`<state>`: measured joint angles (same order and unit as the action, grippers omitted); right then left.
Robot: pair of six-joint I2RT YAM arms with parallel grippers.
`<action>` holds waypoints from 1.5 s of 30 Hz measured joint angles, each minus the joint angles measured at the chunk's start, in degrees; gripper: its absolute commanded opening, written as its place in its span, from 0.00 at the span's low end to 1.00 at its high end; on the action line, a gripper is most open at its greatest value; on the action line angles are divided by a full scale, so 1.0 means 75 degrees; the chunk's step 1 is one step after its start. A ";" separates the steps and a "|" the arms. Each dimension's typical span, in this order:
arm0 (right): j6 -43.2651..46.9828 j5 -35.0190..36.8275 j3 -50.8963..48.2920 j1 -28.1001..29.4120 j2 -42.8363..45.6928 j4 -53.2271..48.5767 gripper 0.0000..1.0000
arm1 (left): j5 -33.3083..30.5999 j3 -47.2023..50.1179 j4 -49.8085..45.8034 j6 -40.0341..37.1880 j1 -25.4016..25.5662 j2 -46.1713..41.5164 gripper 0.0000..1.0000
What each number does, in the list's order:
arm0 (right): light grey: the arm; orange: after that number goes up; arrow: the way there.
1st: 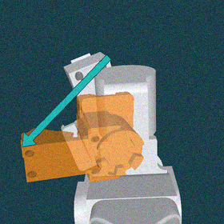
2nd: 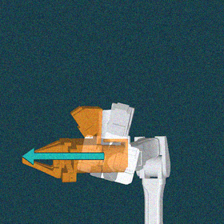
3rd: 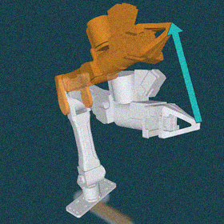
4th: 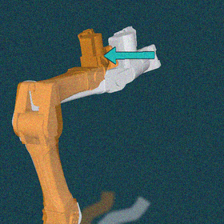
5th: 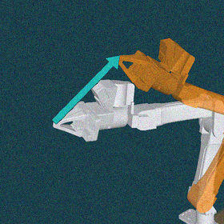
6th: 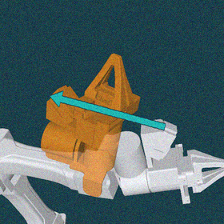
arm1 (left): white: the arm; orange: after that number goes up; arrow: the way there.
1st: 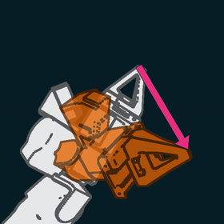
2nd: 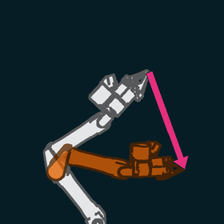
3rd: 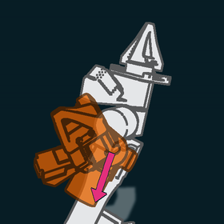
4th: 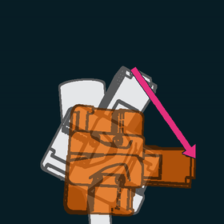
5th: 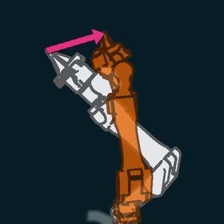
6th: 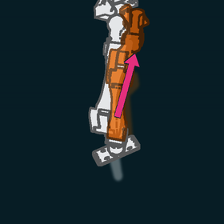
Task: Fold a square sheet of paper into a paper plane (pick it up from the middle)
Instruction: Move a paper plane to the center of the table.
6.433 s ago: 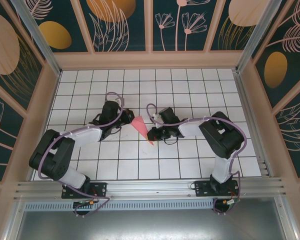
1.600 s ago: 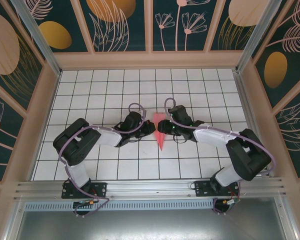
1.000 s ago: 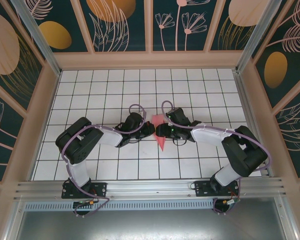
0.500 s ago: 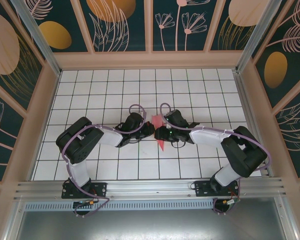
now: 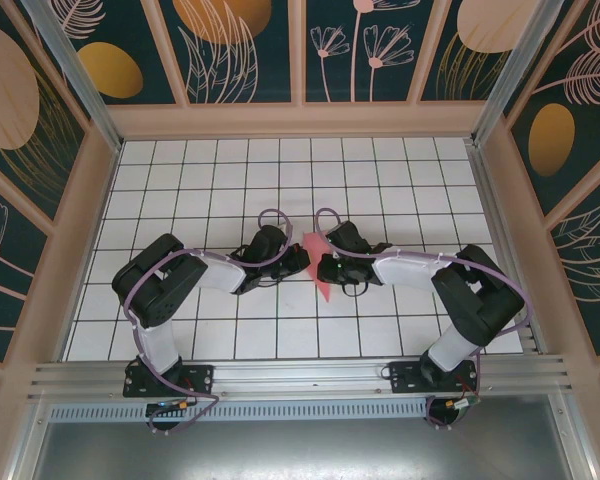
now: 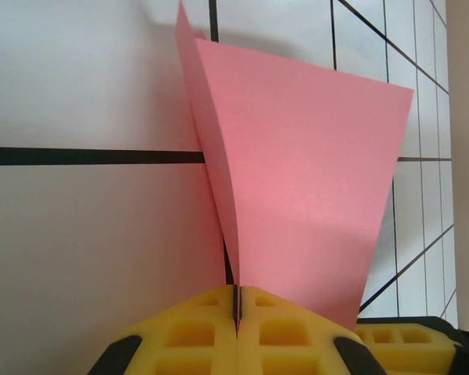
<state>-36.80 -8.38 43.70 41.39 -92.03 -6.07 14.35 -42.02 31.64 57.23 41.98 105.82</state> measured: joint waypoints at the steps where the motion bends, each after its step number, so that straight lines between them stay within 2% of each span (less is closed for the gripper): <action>1: -0.0012 0.0012 0.0020 0.0012 -0.0003 -0.0009 0.07 | -0.0009 -0.0015 -0.0050 -0.0003 0.0000 -0.0006 0.10; 5: -0.0029 0.0280 0.0125 0.0064 -0.0003 -0.0187 0.05 | -0.0251 -0.0085 -0.0545 -0.0099 0.0000 -0.0248 0.37; 10: -0.0032 0.1096 0.0356 0.0067 0.0038 -0.0766 0.06 | -0.1154 -0.0326 -0.1856 -0.0227 -0.0058 -0.1055 0.70; 19: 0.0009 0.1807 0.0545 0.0064 0.0026 -0.1317 0.13 | -0.2605 -0.0335 -0.3322 -0.0187 -0.0624 -0.2180 0.98; 30: 0.0000 0.1985 0.0927 0.0061 -0.0595 -0.1326 0.12 | -0.2868 -0.0044 -0.3654 -0.0195 -0.0711 -0.2419 0.98; 34: -0.0023 0.2031 0.0976 0.0061 -0.0627 -0.1346 0.05 | -0.2868 -0.0038 -0.3684 -0.0198 -0.0720 -0.2419 0.99; 38: 0.0029 0.2189 0.1169 0.0061 -0.0737 -0.1460 0.03 | -0.2873 -0.0038 -0.3713 -0.0195 -0.0784 -0.2419 0.98; 45: 0.0731 0.2101 0.2465 -0.0289 -0.1343 -0.1390 0.04 | -0.3019 0.0283 -0.3853 -0.0189 -0.0962 -0.2719 0.99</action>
<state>-31.31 7.38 62.19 39.22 -102.10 -16.49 -8.29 -39.90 2.74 55.81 34.76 85.43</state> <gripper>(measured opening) 0.056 0.985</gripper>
